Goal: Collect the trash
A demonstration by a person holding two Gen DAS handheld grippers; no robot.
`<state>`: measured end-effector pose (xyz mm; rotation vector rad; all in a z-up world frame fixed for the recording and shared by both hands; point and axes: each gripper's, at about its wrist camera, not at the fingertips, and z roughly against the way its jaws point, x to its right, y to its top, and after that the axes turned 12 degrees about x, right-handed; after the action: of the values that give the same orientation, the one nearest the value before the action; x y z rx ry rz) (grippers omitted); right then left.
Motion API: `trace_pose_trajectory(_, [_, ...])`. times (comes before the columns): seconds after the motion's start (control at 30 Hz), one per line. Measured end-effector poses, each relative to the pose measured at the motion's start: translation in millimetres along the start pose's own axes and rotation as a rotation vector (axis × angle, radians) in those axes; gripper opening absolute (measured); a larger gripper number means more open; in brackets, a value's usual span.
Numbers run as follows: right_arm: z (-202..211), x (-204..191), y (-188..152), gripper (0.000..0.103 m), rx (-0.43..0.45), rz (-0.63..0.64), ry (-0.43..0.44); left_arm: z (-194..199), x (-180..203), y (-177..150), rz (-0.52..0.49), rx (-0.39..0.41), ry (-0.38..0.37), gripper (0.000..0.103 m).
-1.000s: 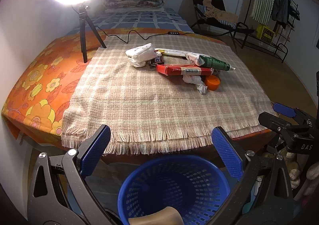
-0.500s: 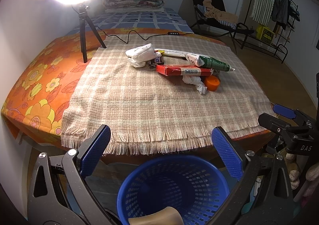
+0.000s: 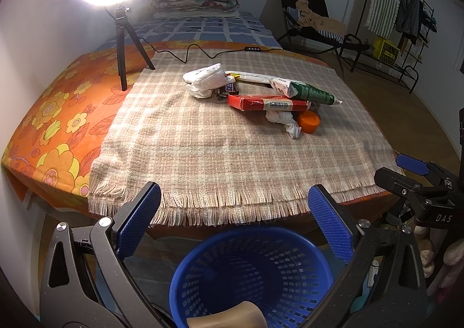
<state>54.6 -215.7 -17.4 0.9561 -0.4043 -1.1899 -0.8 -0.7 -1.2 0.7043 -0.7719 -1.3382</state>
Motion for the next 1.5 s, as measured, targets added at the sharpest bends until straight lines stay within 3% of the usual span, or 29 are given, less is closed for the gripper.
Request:
trace_pose_trajectory(1.23, [-4.1, 2.5, -4.3, 0.102, -0.016, 0.0, -0.011, -2.1, 1.5, -1.7, 0.004, -0.003, -0.001, 0.103])
trace_pose_trajectory(1.5, [-5.2, 11.3, -0.6, 0.102, -0.013, -0.01, -0.022, -16.8, -10.2, -3.6, 0.036, -0.02, 0.031, 0.103])
